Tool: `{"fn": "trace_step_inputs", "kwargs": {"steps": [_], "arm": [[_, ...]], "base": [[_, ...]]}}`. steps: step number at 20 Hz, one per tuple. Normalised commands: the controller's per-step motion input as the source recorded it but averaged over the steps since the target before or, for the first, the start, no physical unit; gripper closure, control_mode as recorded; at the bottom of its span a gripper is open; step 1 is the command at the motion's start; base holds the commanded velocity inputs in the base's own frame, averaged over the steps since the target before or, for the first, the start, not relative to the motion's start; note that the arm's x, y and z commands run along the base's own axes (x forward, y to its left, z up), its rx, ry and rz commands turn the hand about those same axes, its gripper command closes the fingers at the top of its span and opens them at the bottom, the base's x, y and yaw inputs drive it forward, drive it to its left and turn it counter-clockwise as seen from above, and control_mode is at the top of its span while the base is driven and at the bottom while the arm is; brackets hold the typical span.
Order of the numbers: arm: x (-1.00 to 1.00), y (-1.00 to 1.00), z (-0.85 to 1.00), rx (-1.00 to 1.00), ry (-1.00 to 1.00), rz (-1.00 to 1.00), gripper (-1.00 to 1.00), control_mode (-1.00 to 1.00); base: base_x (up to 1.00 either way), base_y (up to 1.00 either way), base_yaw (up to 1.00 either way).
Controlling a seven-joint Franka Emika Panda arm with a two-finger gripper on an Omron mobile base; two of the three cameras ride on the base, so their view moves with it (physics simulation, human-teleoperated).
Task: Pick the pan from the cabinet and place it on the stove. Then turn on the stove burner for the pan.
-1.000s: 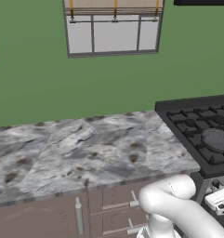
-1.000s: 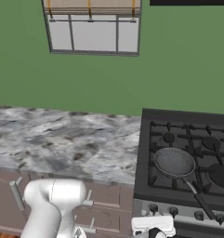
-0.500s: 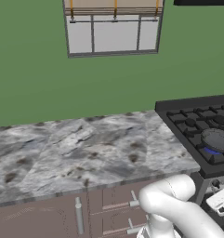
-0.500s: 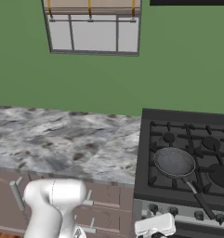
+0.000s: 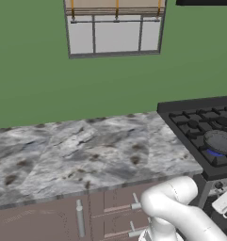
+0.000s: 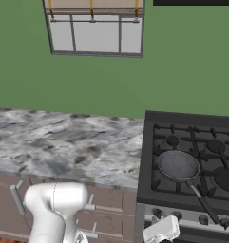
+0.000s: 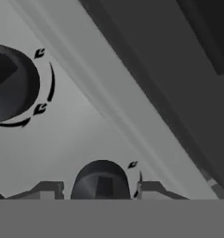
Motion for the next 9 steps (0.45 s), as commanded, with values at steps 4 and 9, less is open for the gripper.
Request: {"fn": "trace_step_inputs", "kwargs": {"steps": [4, 9], "arm": [[-0.03, -0.01, 0.00, -0.16, -0.01, 0.01, 1.00, -1.00], [-0.01, 0.09, 0.00, -0.01, 0.05, 0.00, -1.00, -1.00]], "base": [[0.00, 0.00, 0.00], [0.00, 0.00, 0.00]]}}
